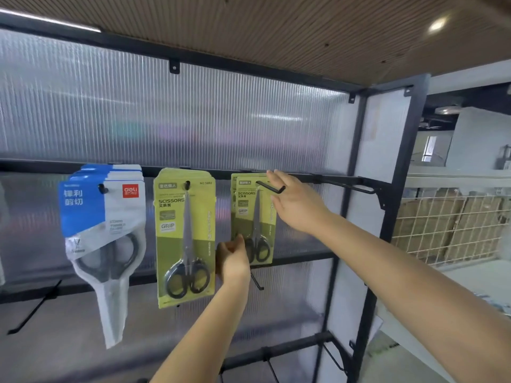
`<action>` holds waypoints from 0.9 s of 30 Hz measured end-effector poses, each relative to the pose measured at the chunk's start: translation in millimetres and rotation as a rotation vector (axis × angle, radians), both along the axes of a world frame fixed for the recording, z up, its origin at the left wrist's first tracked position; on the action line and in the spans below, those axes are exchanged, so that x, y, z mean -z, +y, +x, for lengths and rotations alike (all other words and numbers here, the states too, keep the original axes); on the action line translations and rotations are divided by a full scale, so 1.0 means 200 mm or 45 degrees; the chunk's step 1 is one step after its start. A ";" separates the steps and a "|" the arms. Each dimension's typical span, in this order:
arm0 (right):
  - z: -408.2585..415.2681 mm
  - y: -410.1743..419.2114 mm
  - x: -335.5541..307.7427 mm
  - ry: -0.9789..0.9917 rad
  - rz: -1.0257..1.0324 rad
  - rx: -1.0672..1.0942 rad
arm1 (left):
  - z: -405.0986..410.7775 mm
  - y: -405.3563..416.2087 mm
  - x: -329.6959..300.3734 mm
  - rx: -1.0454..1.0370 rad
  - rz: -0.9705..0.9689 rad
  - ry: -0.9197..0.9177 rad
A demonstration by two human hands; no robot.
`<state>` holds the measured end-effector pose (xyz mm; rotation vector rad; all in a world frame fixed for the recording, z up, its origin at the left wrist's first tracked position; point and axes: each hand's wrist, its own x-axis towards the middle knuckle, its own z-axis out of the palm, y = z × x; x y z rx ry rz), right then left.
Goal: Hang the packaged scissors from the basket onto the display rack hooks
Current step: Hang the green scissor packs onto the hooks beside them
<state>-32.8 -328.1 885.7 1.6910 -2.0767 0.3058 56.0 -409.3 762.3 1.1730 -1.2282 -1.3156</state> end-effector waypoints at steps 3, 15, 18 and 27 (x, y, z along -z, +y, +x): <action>0.00 -0.04 0.00 -0.123 0.000 -0.028 | -0.01 -0.02 -0.03 -0.044 0.008 -0.059; 0.00 -0.12 0.03 -0.060 -0.013 0.039 | -0.04 -0.12 -0.08 0.000 0.077 -0.035; 0.00 -0.05 0.07 0.049 -0.049 0.070 | -0.04 -0.08 -0.07 -0.014 0.003 -0.184; -0.05 0.30 0.23 0.014 -0.012 0.228 | -0.03 0.26 0.06 0.071 -0.819 -0.649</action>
